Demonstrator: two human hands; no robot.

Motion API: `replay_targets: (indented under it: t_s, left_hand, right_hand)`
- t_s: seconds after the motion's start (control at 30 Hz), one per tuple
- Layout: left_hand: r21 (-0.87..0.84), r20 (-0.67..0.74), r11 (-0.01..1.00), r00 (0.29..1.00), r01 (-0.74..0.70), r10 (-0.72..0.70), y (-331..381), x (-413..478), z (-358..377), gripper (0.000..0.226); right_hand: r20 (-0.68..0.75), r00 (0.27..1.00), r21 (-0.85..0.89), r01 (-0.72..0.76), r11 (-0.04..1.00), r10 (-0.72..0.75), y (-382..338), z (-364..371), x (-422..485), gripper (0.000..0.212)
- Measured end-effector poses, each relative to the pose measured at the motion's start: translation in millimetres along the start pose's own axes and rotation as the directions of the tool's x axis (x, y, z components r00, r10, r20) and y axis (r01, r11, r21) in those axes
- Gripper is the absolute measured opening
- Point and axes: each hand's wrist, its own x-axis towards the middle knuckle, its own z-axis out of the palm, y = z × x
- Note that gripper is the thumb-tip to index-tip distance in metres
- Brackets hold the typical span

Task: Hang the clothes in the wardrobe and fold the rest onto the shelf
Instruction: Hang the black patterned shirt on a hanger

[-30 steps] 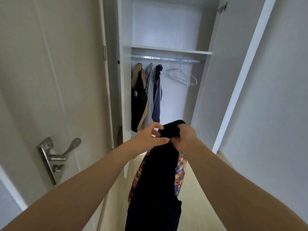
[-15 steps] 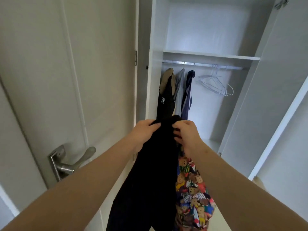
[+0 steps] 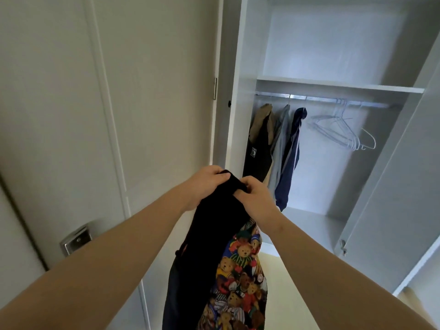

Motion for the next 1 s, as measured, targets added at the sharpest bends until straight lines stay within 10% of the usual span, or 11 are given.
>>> replay_targets:
  t_s: [0.2,0.37,0.73,1.0]
  left_hand:
    - [0.179,0.160,0.958,0.968,-0.222,0.195,-25.9,0.7,-18.6,0.059]
    - [0.548,-0.123,0.835,0.984,-0.042,0.130,-50.1,12.9,-31.1,0.011]
    - [0.023,-0.166,0.997,0.984,-0.067,0.070,-12.0,31.1,-22.0,0.022]
    - [0.471,-0.095,0.866,0.966,-0.170,0.241,4.5,43.3,-19.7,0.017]
  right_hand:
    - [-0.169,0.983,0.092,-0.058,0.994,0.073,-11.0,9.1,18.4,0.009]
    - [-0.220,0.973,0.160,-0.039,0.986,0.074,-23.9,8.2,23.1,0.006]
    - [-0.289,0.957,-0.084,-0.030,0.996,0.005,-3.5,-11.6,18.5,0.019]
    - [-0.295,0.953,-0.180,-0.121,0.976,0.064,2.5,-13.2,25.7,0.022]
